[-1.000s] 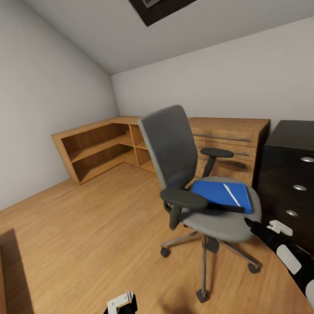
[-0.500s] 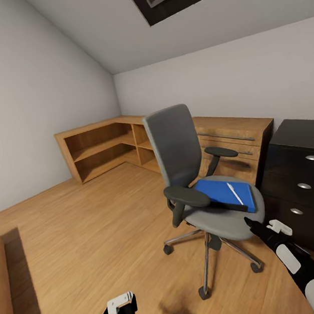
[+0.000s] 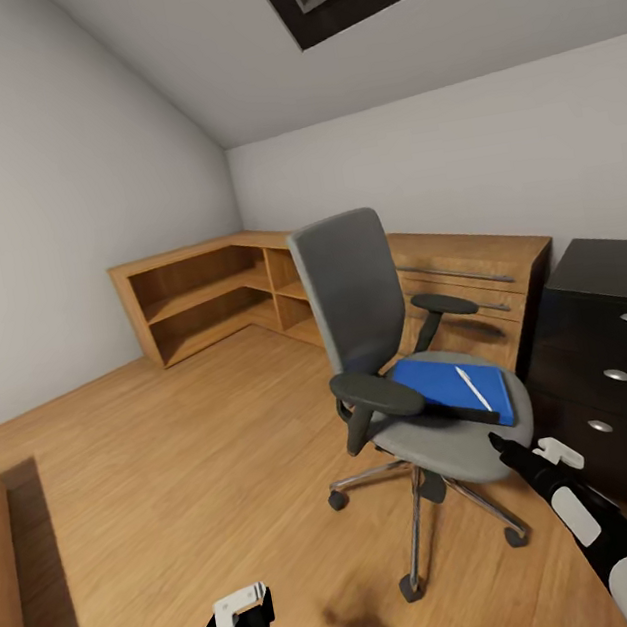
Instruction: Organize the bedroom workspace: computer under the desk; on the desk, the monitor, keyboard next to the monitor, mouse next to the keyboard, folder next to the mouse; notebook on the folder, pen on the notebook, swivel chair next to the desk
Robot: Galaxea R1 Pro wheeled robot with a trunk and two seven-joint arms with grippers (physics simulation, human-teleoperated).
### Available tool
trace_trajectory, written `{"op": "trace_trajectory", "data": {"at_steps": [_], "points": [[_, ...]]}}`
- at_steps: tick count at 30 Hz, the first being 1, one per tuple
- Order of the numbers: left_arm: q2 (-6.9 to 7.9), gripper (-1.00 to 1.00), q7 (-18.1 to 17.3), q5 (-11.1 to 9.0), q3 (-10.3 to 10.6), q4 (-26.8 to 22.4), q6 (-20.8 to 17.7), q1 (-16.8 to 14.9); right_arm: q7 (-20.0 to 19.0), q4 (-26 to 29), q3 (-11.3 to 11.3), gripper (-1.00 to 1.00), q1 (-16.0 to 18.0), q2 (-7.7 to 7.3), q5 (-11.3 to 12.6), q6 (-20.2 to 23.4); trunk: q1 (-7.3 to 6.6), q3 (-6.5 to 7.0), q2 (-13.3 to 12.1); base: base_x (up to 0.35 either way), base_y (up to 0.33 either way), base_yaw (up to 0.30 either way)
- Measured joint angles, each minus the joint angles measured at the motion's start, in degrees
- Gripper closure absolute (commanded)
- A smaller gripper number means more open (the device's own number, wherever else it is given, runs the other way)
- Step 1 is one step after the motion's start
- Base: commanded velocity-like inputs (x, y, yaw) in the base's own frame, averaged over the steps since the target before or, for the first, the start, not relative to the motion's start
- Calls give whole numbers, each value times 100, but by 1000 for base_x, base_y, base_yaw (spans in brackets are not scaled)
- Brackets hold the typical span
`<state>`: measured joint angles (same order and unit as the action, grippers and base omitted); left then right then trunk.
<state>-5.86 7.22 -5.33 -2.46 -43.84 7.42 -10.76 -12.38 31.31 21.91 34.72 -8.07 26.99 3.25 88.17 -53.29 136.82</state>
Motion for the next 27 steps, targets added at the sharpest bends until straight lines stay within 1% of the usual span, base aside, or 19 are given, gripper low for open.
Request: {"op": "trace_trajectory", "data": {"at_steps": [3, 9, 13, 16, 20, 25, 27], "points": [[0, -100, 0, 0, 1, 2, 1, -1, -22, -10, -27, -100, 0, 4, 17, 0, 0, 0, 0, 0, 179, 0], [0, -100, 0, 0, 3, 3, 2, 0, -19, -4, -25, -100, 0, 10, 3, 0, 0, 0, 0, 0, 22, 14], [0, -100, 1, 0, 10, 2, 2, 0, -19, 3, -28, -100, 1, 58, 0, -1, 0, 0, 0, 0, 1, 158], [0, -100, 1, 0, 7, 1, 1, 1, -13, 6, -16, -100, 1, 64, -12, -2, 0, 0, 0, 0, 0, 173], [0, -100, 0, 0, 6, 5, 1, -1, -37, -4, -47, -100, 0, 67, 14, 1, 0, 1, 0, 1, 0, 48], [0, -100, -4, 0, 9, 3, -3, 0, -41, -2, -38, -100, -1, 64, 3, 1, -2, 0, 1, 106, 14, 4], [0, -100, -3, 0, 9, 2, -4, 1, -126, -34, -22, -100, 0, 63, -10, -1, -2, 0, 1, 187, 63, 0]]}}
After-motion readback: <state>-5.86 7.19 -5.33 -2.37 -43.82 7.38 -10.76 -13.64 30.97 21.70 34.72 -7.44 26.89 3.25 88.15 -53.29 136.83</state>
